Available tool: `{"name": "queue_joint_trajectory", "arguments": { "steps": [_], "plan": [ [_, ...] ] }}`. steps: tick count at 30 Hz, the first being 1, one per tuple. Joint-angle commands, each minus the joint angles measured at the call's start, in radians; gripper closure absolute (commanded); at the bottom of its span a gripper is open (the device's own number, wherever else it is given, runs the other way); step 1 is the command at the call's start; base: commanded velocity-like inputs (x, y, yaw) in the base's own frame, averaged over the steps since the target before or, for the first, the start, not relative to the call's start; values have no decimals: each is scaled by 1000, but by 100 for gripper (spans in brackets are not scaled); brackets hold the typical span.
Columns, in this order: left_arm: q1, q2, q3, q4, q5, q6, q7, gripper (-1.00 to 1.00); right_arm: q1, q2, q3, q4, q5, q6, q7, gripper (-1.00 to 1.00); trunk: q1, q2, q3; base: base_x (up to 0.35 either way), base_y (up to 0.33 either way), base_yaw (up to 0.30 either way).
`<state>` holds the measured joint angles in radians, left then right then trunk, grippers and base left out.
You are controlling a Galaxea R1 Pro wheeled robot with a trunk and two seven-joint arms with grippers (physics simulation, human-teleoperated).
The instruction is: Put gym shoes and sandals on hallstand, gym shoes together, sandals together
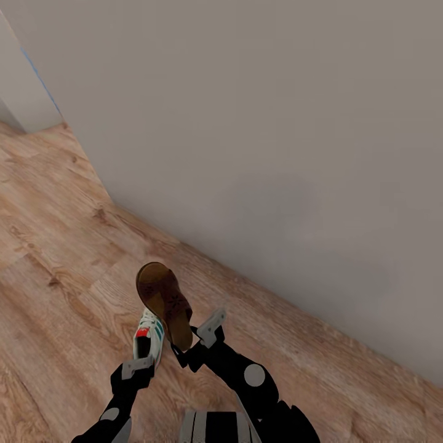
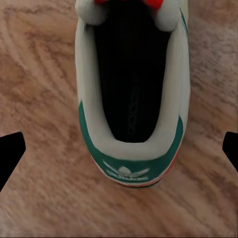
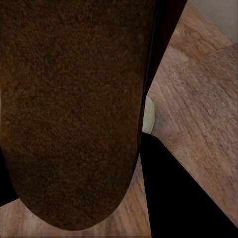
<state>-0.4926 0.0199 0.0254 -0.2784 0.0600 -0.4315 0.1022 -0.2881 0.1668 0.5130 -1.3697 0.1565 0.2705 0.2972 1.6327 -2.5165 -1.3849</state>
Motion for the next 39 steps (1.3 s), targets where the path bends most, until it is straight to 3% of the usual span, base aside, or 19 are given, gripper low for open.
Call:
{"name": "queue_joint_trajectory", "arguments": {
  "steps": [1,13,21,39],
  "plan": [
    [1,0,-1,0,6,-4,0,-100,0,0,-1,-2,6,6,3,100,0,-1,-6,0,0,0],
    [5,0,-2,-1,6,-9,1,-100,0,0,-1,-3,6,6,3,100,6,-3,-72,0,0,0],
    [5,1,-2,-1,6,-9,1,-100,0,0,-1,-3,6,6,3,100,6,-3,-83,0,0,0],
    [4,0,-2,-1,6,-9,1,-100,0,0,-1,-3,6,6,3,100,6,-3,-84,66,0,0]
  ]
}}
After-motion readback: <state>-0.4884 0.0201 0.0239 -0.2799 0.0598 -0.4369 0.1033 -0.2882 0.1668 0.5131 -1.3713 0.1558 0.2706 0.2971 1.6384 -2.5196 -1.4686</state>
